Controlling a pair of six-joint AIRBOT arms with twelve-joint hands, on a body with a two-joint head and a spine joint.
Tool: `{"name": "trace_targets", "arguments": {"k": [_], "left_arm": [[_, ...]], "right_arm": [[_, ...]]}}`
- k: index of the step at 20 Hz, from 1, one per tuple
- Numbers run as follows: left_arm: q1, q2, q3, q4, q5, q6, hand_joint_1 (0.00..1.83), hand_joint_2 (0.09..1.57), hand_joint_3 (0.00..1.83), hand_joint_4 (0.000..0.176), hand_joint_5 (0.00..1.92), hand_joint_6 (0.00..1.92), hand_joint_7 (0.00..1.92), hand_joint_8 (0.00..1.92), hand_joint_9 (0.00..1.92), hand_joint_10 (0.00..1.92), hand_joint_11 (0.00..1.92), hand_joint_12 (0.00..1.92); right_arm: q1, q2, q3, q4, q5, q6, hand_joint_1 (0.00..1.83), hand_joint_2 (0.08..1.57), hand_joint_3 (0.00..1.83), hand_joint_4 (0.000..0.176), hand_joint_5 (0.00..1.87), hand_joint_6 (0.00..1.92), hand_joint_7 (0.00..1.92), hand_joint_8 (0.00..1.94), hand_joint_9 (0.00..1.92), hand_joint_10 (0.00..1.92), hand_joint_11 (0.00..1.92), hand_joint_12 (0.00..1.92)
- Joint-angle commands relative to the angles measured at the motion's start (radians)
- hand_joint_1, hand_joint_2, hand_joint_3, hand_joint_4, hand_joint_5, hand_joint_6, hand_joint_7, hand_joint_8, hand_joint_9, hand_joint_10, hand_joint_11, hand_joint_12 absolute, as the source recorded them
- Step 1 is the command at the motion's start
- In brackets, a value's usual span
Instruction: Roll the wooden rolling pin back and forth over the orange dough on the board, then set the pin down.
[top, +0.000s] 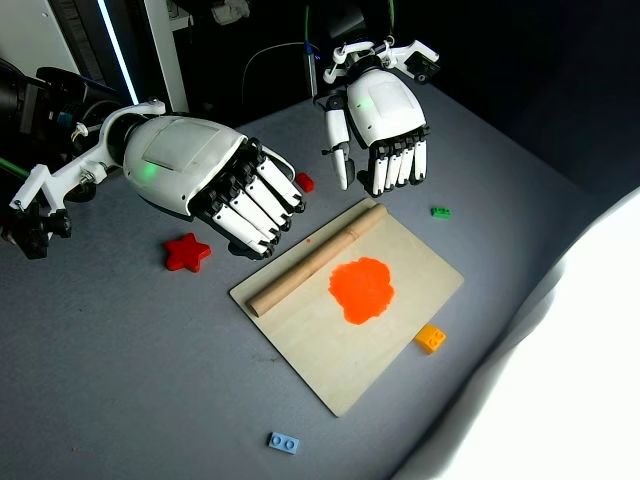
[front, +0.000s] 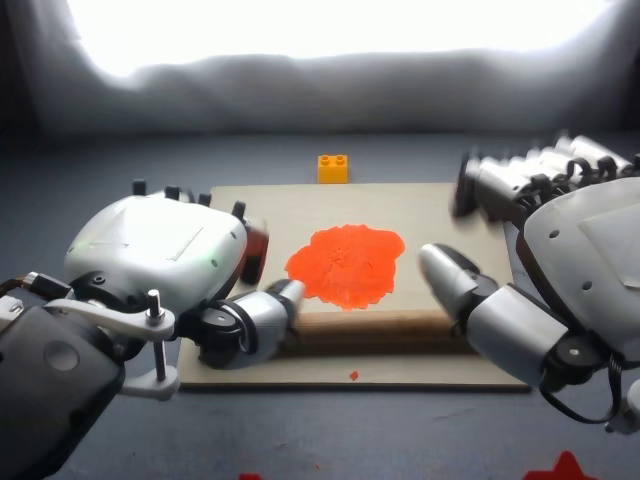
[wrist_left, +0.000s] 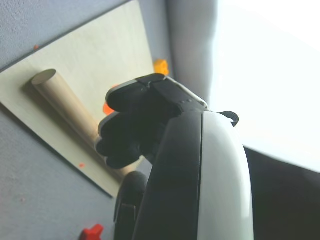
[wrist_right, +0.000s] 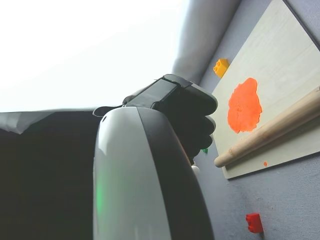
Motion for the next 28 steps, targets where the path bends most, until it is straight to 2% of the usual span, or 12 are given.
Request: {"name": "trace_targets", "arguments": {"k": [1,4,6,10,12,15,16,19,20,22,28], "left_arm": [[-0.006,0.001,0.004,0.078,-0.089,0.000,0.00,1.40,0.06,0.000,0.00,0.00,0.00,0.00,0.00,0.00,0.00,0.00],[0.001,0.000,0.010,0.078,-0.099,0.000,0.00,1.40,0.04,0.000,0.00,0.00,0.00,0.00,0.00,0.00,0.00,0.00],[0.009,-0.006,0.012,0.079,-0.107,-0.009,0.00,1.41,0.04,0.000,0.00,0.00,0.00,0.00,0.00,0.00,0.00,0.00],[0.062,-0.039,0.024,0.143,-0.196,-0.134,0.00,1.41,0.04,0.000,0.00,0.00,0.00,0.00,0.00,0.00,0.00,0.00],[0.085,-0.053,0.035,0.171,-0.204,-0.166,0.00,1.40,0.03,0.000,0.00,0.00,0.00,0.00,0.00,0.00,0.00,0.00],[0.138,-0.081,0.053,0.230,-0.232,-0.232,0.00,1.40,0.03,0.000,0.00,0.00,0.00,0.00,0.00,0.00,0.00,0.00],[0.181,-0.106,0.065,0.263,-0.277,-0.279,0.00,1.40,0.03,0.000,0.00,0.00,0.00,0.00,0.00,0.00,0.00,0.00],[0.227,-0.138,0.078,0.290,-0.307,-0.304,0.00,1.40,0.03,0.000,0.00,0.00,0.00,0.00,0.00,0.00,0.00,0.00],[0.237,-0.149,0.084,0.299,-0.319,-0.310,0.00,1.40,0.03,0.000,0.00,0.00,0.00,0.00,0.00,0.00,0.00,0.00],[0.265,-0.179,0.103,0.333,-0.358,-0.346,0.00,1.40,0.03,0.000,0.00,0.00,0.00,0.00,0.00,0.00,0.00,0.00],[0.297,-0.249,0.151,0.375,-0.416,-0.368,0.00,1.41,0.03,0.000,0.00,0.00,0.00,0.00,0.00,0.00,0.00,0.00]], "right_arm": [[0.004,0.001,-0.004,-0.090,0.094,-0.003,0.00,1.32,0.04,0.000,0.11,0.01,0.10,0.00,0.08,0.01,0.00,0.10],[0.002,0.000,-0.004,-0.090,0.094,-0.004,0.00,1.32,0.02,0.000,0.11,0.00,0.10,0.00,0.07,0.00,0.00,0.07],[0.000,-0.001,-0.005,-0.088,0.094,-0.005,0.00,1.33,0.01,0.000,0.12,0.00,0.12,0.00,0.08,0.00,0.00,0.14],[0.003,-0.023,-0.002,0.026,0.061,-0.016,0.00,1.33,0.00,0.000,0.12,0.01,0.13,0.01,0.08,0.00,0.00,0.15],[-0.002,-0.042,0.008,0.035,0.047,-0.008,0.00,1.33,0.00,0.000,0.08,0.00,0.10,0.01,0.04,0.01,0.00,0.05],[-0.009,-0.086,0.057,0.035,0.045,0.009,0.00,1.34,0.00,0.000,0.09,0.00,0.10,0.00,0.06,0.00,0.00,0.09],[-0.019,-0.123,0.100,0.035,0.040,0.027,0.00,1.34,0.00,0.000,0.09,0.00,0.10,0.00,0.06,0.00,0.00,0.09],[-0.024,-0.174,0.152,0.035,0.034,0.032,0.00,1.34,0.00,0.000,0.10,0.01,0.11,0.00,0.06,0.01,0.00,0.09],[-0.025,-0.188,0.166,0.035,0.031,0.030,0.00,1.35,0.00,0.000,0.09,0.00,0.11,0.00,0.05,0.00,0.00,0.01],[-0.026,-0.215,0.202,0.035,0.021,0.012,0.00,1.37,0.01,0.000,0.09,0.00,0.10,0.00,0.05,0.00,0.00,0.00],[-0.044,-0.289,0.281,0.035,-0.004,0.008,0.00,1.40,0.02,0.000,0.07,0.00,0.08,0.00,0.03,0.00,0.00,0.00]]}}
